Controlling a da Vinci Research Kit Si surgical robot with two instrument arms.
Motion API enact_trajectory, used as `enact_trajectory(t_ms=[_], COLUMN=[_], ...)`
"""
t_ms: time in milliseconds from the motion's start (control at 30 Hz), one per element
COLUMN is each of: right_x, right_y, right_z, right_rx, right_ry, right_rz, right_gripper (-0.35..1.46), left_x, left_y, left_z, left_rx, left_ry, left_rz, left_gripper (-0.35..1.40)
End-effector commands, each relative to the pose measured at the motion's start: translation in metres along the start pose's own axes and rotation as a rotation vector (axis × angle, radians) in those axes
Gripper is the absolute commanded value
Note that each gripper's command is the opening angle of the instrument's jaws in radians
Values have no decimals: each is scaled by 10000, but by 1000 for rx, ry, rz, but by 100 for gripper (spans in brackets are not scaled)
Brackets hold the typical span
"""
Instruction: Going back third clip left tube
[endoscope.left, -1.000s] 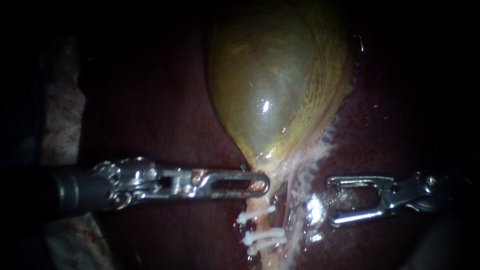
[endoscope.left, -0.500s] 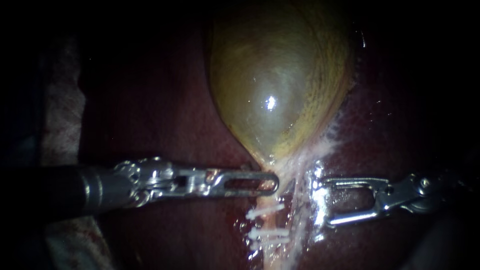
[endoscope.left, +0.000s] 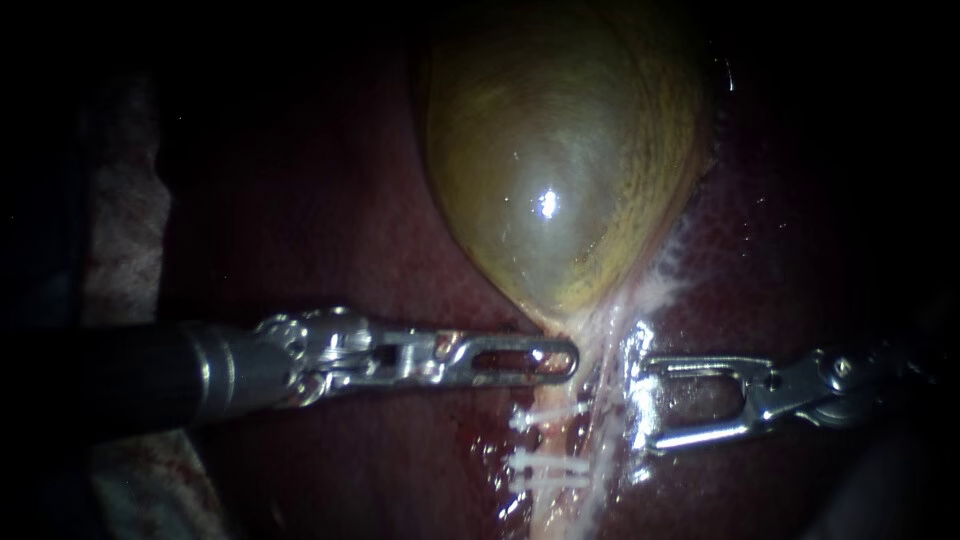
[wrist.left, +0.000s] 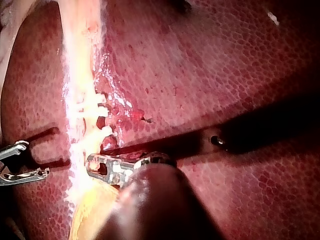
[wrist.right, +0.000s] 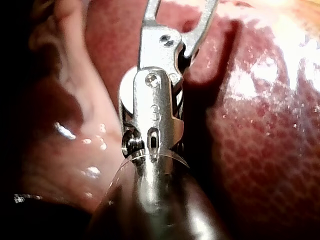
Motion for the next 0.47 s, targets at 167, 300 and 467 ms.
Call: enact_trajectory(t_ms=[167,300,467], right_x=[0,0,0], right_y=[0,0,0], right_z=[0,0,1], right_rx=[0,0,0], right_ry=[0,0,0], right_rz=[0,0,0], right_gripper=[51,51,51], left_x=[-1,-1,-1], left_y=[0,0,-1], left_z=[0,1,1], left_rx=[-2,-2,-4], left_ry=[-2,-2,-4], left_rz=[0,0,0], left_gripper=[-35,-35,-35])
